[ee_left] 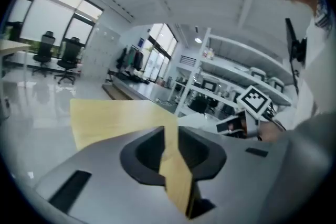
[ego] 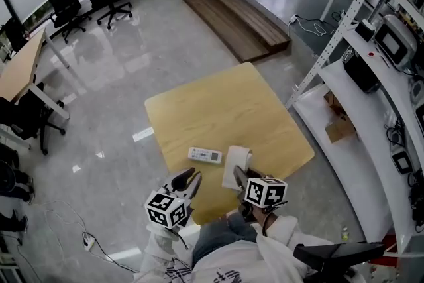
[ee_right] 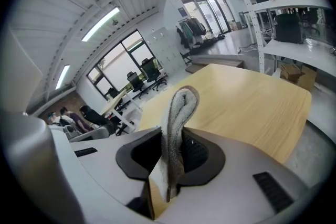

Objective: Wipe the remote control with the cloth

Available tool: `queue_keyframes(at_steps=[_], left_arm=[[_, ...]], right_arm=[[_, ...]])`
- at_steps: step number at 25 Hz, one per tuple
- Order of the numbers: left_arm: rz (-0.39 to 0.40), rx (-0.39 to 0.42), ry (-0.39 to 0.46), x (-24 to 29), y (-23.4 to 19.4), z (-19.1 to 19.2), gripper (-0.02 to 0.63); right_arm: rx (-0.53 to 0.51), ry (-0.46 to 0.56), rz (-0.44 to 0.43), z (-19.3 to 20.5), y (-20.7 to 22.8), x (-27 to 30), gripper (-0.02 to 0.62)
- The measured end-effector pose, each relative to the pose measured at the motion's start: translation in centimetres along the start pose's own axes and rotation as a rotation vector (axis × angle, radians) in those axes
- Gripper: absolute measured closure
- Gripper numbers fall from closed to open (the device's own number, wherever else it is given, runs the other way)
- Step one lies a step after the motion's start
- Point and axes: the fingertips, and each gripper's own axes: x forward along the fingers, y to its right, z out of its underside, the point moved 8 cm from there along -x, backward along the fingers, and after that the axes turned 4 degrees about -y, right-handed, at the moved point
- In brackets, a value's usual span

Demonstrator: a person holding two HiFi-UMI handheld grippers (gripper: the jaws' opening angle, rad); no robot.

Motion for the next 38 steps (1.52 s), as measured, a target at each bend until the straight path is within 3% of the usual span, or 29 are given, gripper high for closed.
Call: queue_keyframes(at_steps=[1,2,5,9,13,21,25,30,38], left_arm=[[-0.047,-0.036,0.041,-0.4,0.7,0.1,0.588],[-0.081,-0.065,0.071,-0.7,1.2,0.2,0.603],[-0.147,-0.094,0.091,-1.4,2.6,0.8,0.603],[-0.271,-0.037,0.086,-2.6,4.4,0.3,0.603],[-0.371,-0.005,0.124,-3.4,6.0,-0.4,0.603],[-0.416,-0.044,0.176,-5.2,9.9,1.8,0.604],[-0.438,-0.008,0.175,-6.6,13.0,3.5,0.604],[-0.481,-0.024,0.183,-8.7,16.5,5.9,0.604],[-0.512,0.001,0.191,-11.5,20.7,7.0,0.604]], right_arm=[[-0.017,0.001,-0.013,0.3,-0.8,0.2,0.506],[-0.036,0.003,-0.025,0.5,-1.5,0.3,0.506],[-0.114,0.022,-0.046,1.5,-3.8,0.3,0.506],[-0.27,0.093,-0.048,2.2,-6.2,-0.7,0.506],[-0.34,0.135,-0.042,2.6,-7.3,-2.4,0.506],[-0.348,0.179,-0.079,5.4,-6.5,-6.6,0.506],[-0.328,0.186,-0.088,7.5,-5.5,-9.4,0.506],[-0.336,0.177,-0.108,10.5,-5.0,-12.5,0.506],[-0.359,0.231,-0.144,11.2,-5.8,-16.2,0.506]])
